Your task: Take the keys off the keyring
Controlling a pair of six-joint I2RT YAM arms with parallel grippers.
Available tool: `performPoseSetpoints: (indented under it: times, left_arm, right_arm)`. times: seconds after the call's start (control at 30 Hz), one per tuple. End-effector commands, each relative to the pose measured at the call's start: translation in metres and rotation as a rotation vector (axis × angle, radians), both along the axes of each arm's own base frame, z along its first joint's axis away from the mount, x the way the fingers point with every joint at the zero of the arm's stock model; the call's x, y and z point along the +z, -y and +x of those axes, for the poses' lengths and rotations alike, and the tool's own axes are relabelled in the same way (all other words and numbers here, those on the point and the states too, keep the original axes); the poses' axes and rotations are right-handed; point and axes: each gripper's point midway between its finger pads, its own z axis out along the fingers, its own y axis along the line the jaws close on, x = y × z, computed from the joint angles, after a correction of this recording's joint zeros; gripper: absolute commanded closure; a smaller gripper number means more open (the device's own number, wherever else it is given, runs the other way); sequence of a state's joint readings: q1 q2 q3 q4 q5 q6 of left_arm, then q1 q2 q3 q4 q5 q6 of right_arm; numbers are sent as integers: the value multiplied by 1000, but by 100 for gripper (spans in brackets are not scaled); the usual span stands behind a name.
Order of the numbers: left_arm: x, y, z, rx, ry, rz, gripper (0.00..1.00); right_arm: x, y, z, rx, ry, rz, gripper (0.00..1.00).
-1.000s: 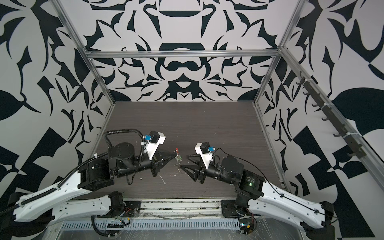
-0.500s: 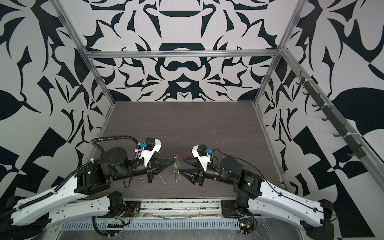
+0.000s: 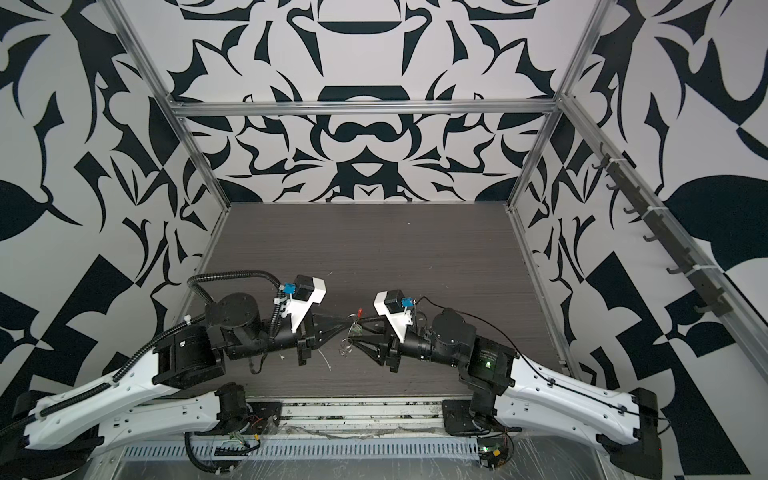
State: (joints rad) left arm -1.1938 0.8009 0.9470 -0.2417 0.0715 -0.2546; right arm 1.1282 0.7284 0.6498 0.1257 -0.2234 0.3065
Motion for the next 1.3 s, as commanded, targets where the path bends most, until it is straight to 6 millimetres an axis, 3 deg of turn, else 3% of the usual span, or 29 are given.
performPoseSetpoints:
  times: [0.0,0.17,0.3,0.63,1.27]
  left_arm:
    - [11,1,0,-2,12,-41,100]
    - [11,-1,2,17,14,-43,100]
    - [11,-3,9,56,7,-36,100]
    - [1,-2,28,163,-30,27,100]
    - [-7,-8,41,247,-24,60,100]
  right_arm:
    - [38,1,1,-12,61,94,68]
    - [34,1,4,-29,55,77,83]
    - [30,5,7,-53,41,58,100]
    - [27,21,14,-133,15,-22,100]
    - [50,38,23,-219,70,-29,100]
